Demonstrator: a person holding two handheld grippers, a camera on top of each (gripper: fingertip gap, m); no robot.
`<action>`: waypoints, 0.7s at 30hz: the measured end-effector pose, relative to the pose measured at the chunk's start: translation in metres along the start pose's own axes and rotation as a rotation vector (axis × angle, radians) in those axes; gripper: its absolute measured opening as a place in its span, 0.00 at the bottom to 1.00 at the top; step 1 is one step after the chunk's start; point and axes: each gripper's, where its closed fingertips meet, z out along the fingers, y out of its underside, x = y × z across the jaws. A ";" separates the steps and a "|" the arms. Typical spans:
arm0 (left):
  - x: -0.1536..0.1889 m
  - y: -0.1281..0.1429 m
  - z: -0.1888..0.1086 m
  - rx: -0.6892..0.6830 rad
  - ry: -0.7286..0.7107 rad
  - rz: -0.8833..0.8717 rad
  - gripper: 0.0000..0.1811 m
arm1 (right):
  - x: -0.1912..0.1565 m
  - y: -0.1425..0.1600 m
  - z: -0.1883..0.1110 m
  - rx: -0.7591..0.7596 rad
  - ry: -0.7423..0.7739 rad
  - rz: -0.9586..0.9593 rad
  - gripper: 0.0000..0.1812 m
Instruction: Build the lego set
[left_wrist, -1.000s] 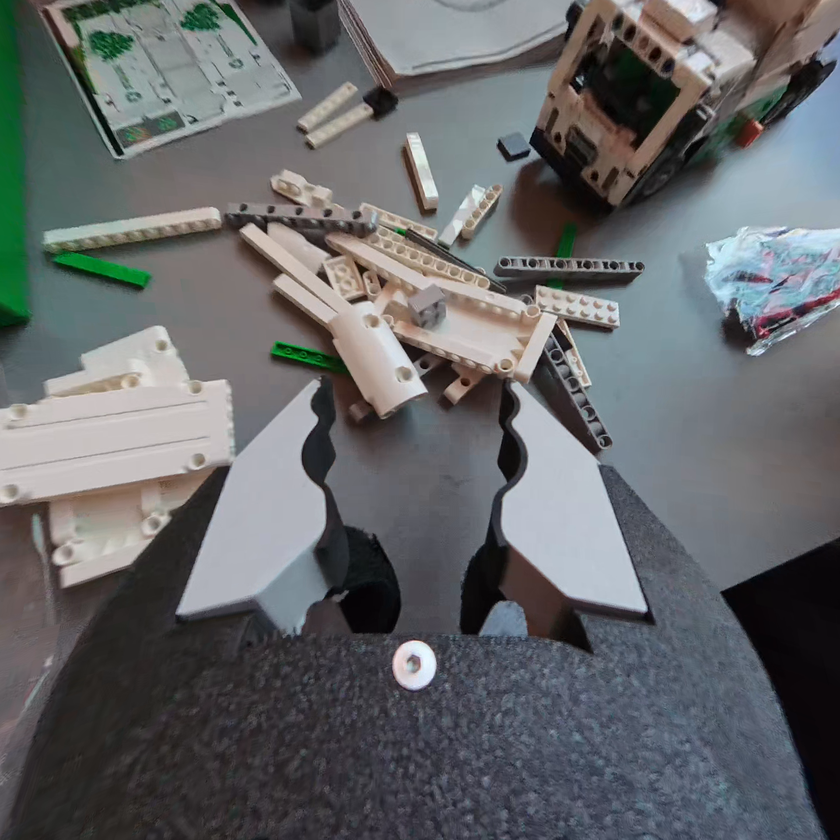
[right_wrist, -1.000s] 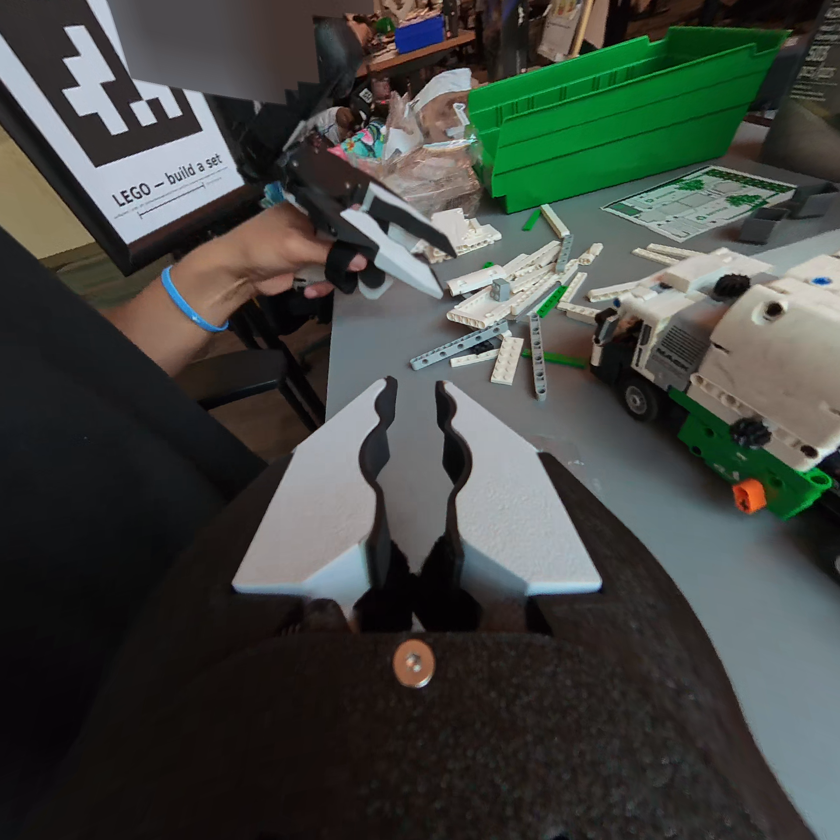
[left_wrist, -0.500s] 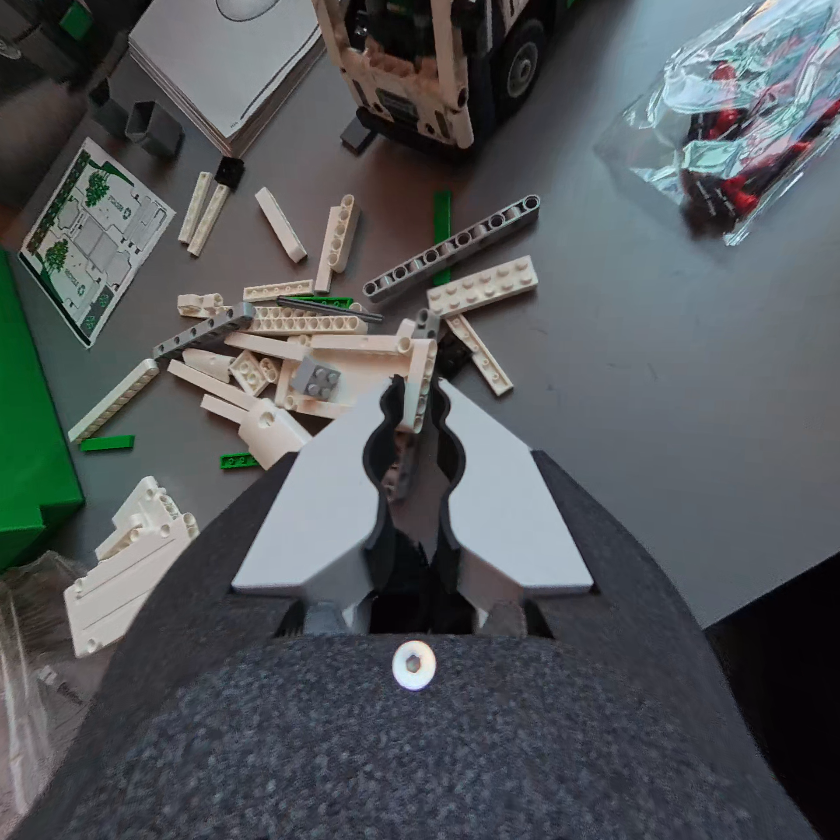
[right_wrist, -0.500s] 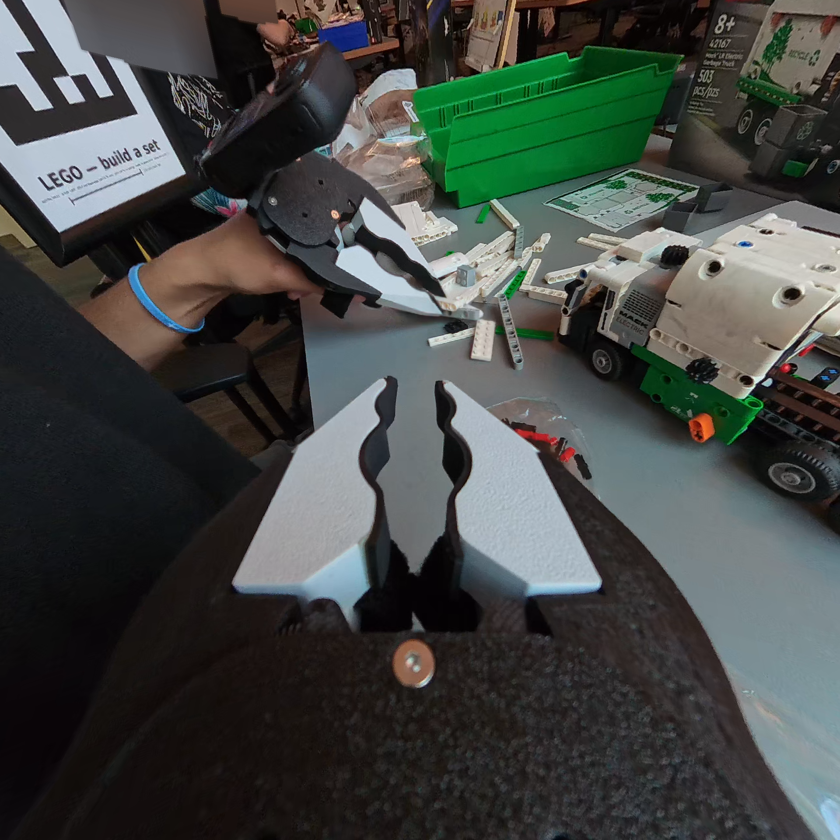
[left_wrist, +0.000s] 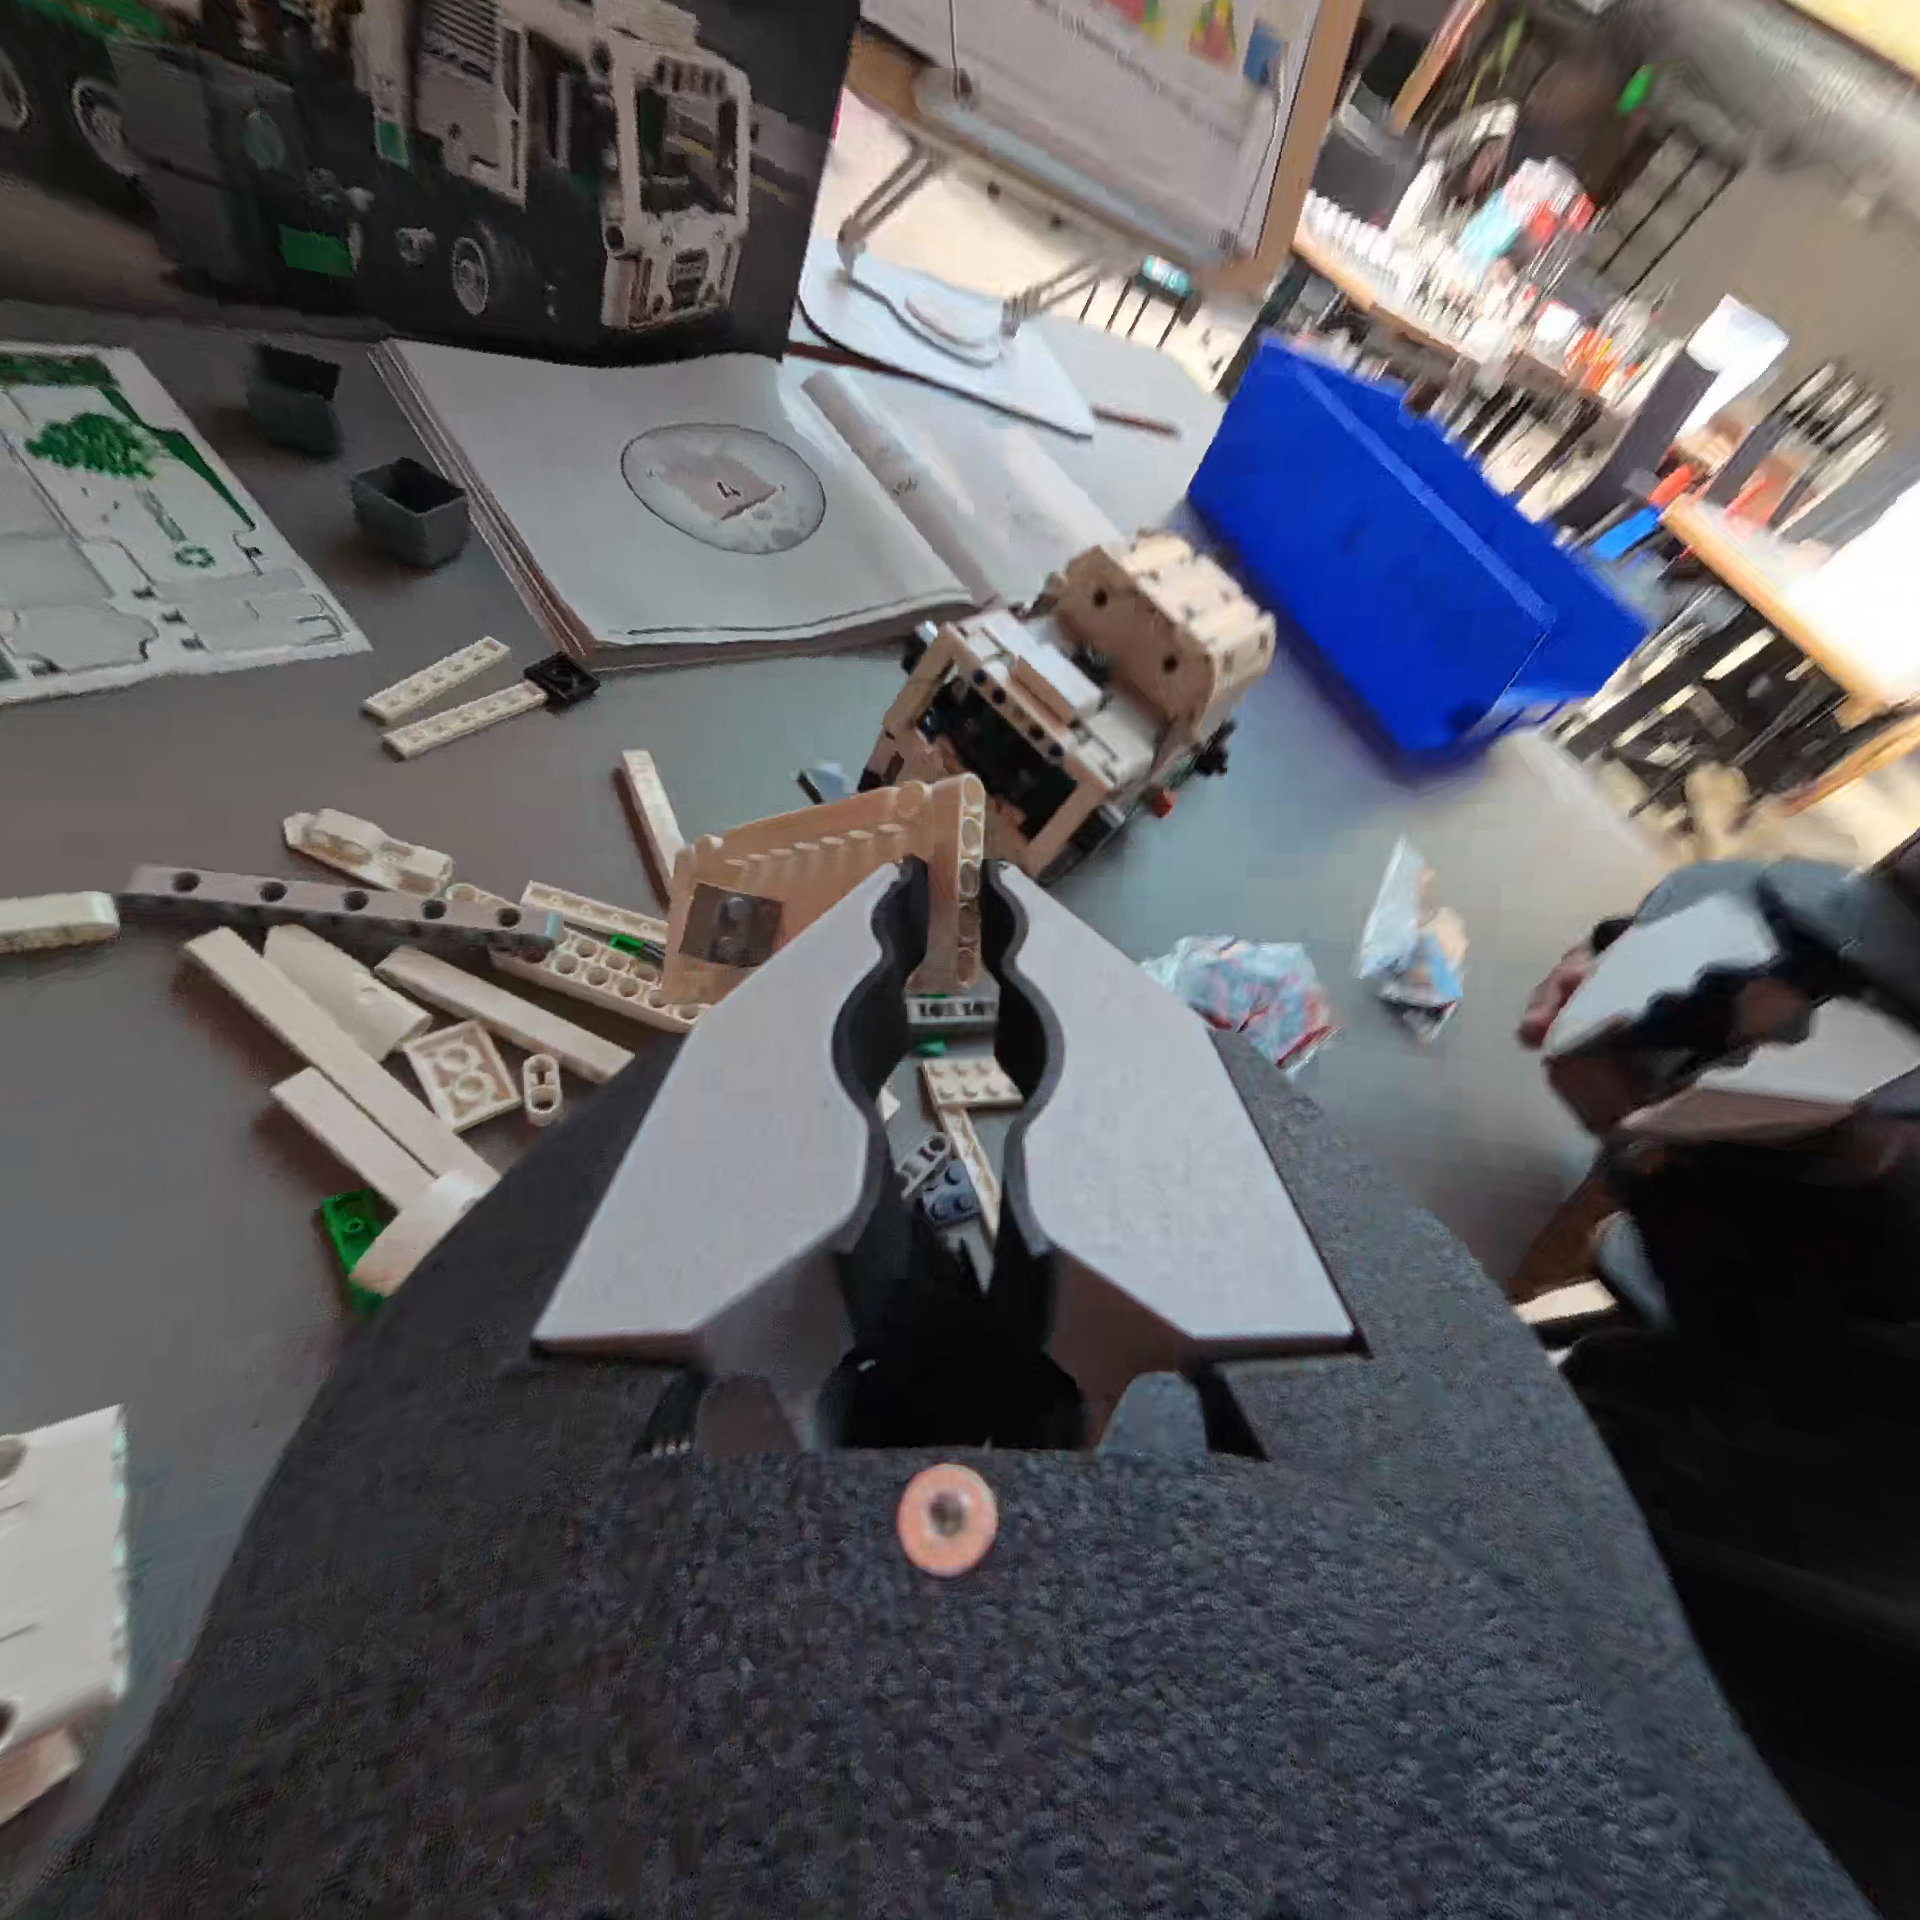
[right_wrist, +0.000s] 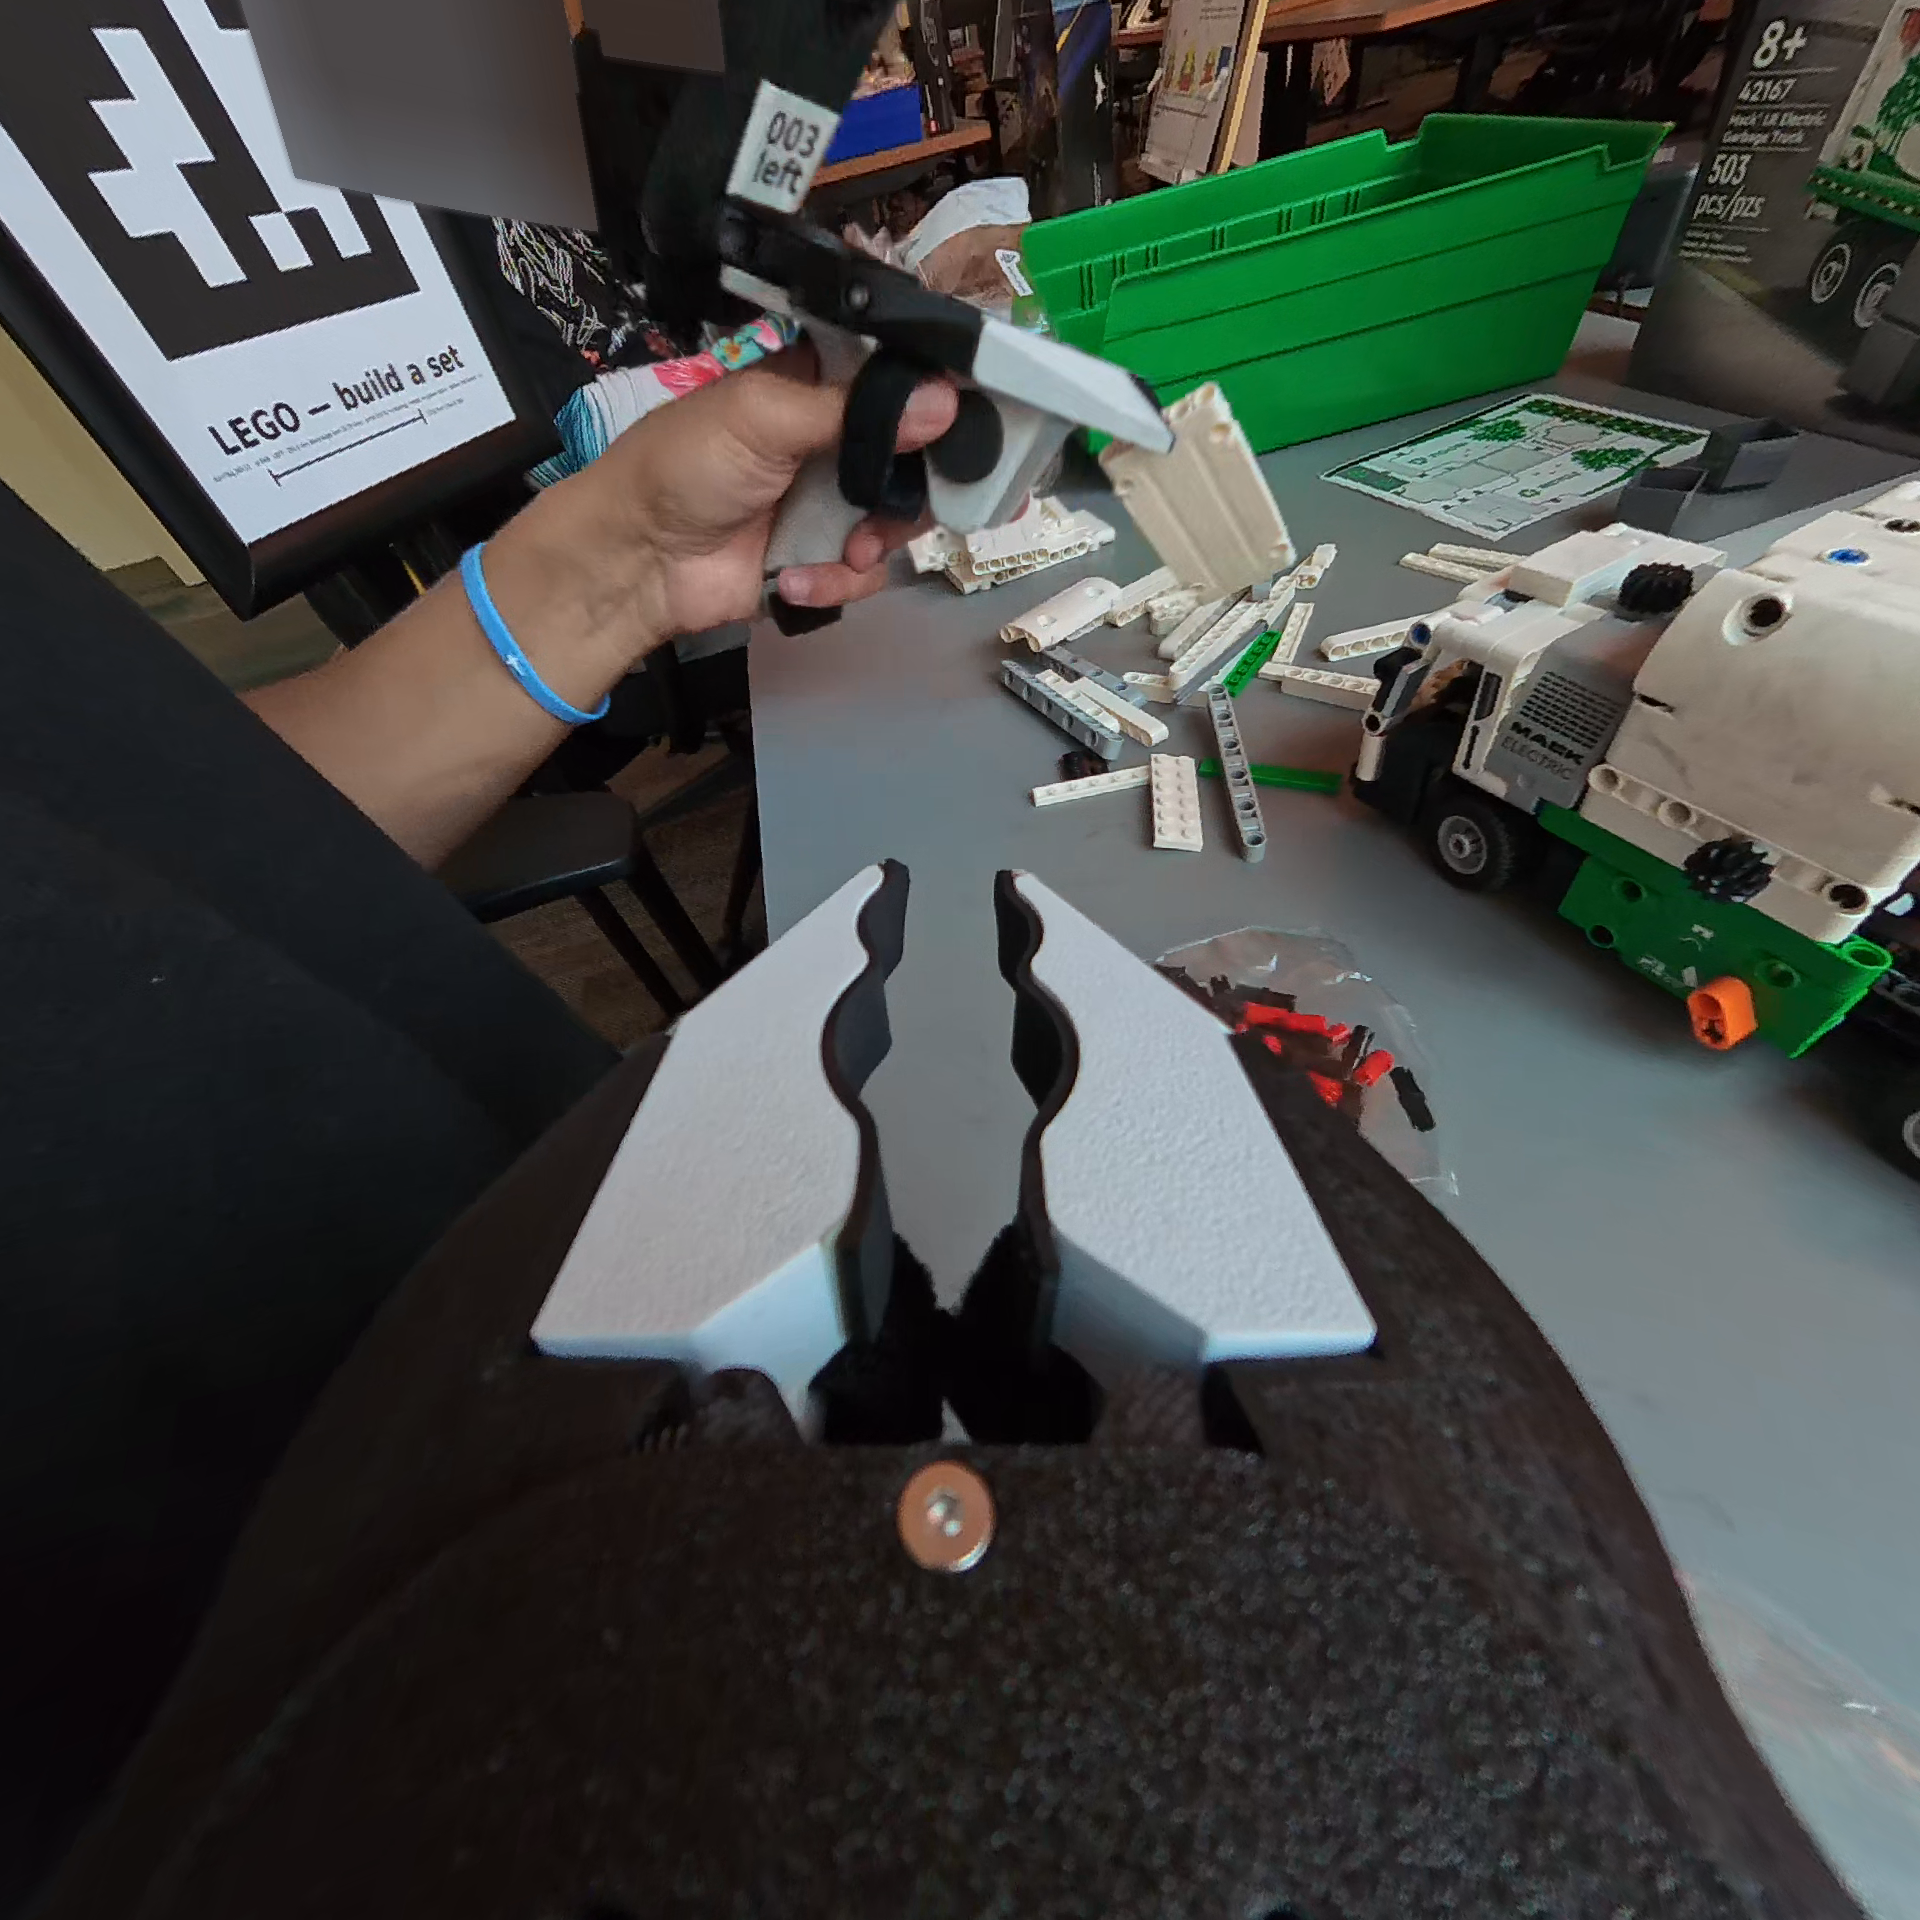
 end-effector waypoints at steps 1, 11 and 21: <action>-0.006 -0.006 -0.001 0.042 0.040 -0.101 0.04 | -0.001 0.000 0.000 0.000 -0.001 0.000 0.09; -0.032 -0.023 -0.009 0.272 0.380 -0.824 0.04 | -0.006 0.003 0.004 -0.002 -0.021 0.011 0.09; -0.060 -0.025 -0.094 0.145 -0.188 0.114 0.04 | -0.005 0.006 0.003 -0.010 -0.017 0.003 0.09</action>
